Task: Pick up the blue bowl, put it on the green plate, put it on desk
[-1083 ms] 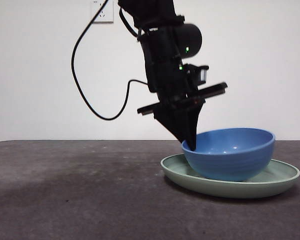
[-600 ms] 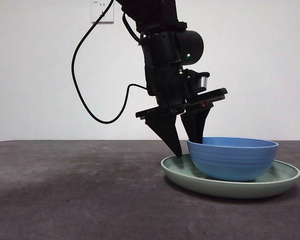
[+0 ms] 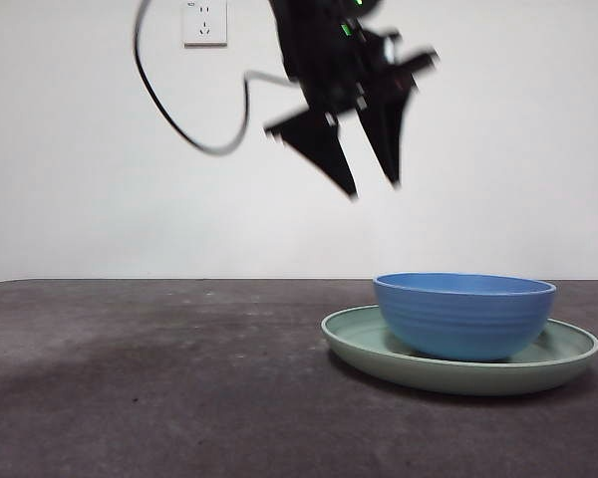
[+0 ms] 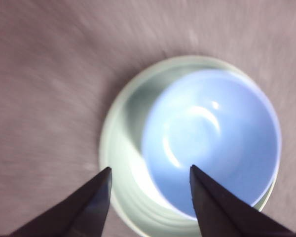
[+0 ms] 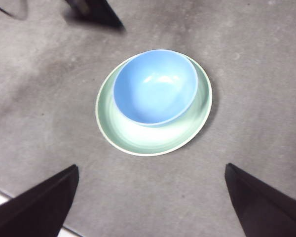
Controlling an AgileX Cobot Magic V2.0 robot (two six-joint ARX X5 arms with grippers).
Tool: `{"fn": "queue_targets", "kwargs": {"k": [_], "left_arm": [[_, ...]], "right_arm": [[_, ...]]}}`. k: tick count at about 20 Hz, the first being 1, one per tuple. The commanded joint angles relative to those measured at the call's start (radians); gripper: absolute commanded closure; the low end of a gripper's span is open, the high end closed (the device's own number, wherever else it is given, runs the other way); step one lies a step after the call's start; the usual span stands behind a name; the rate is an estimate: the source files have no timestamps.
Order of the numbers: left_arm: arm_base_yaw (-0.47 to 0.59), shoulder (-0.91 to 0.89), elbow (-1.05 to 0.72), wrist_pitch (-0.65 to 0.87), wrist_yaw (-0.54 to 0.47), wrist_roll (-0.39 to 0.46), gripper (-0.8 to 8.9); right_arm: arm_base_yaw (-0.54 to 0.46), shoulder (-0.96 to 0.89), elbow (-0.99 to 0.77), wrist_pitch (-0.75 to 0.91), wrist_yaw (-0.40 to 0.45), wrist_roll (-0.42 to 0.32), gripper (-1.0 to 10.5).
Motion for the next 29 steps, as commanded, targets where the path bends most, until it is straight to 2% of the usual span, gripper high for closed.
{"fn": "queue_targets", "kwargs": {"k": [1,4,9,14,18,21,23,29], "left_arm": [[0.029,-0.117,0.039,0.035,0.001,-0.013,5.55],[0.088,-0.244,0.039,0.021,0.001,-0.002,5.55],[0.216,-0.417,0.036,-0.099,0.002,0.043,5.55],[0.277,-0.544,-0.034,-0.183,0.023,0.076,5.55],[0.286,-0.708,-0.296,-0.103,0.139,0.089,5.55],[0.286,-0.885,-0.610,0.055,0.214,0.086,5.55],[0.286,-0.985,-0.798,0.127,0.230,0.085,5.55],[0.282,-1.165,-1.239,0.309,0.390,0.088,5.56]], "right_arm": [[0.002,0.003,0.017,0.012,0.019,0.011,4.7],[0.002,0.004,0.017,0.017,0.020,0.011,4.7],[0.002,0.004,0.017,0.027,0.020,0.018,4.7],[0.002,0.011,0.017,0.053,0.019,0.027,4.7],[0.002,0.024,0.017,0.058,0.019,0.032,4.7],[0.002,0.024,0.017,0.062,0.016,0.033,4.7],[0.002,0.024,0.017,0.062,0.016,0.034,4.7],[0.002,0.024,0.016,0.055,0.013,0.056,4.7]]}}
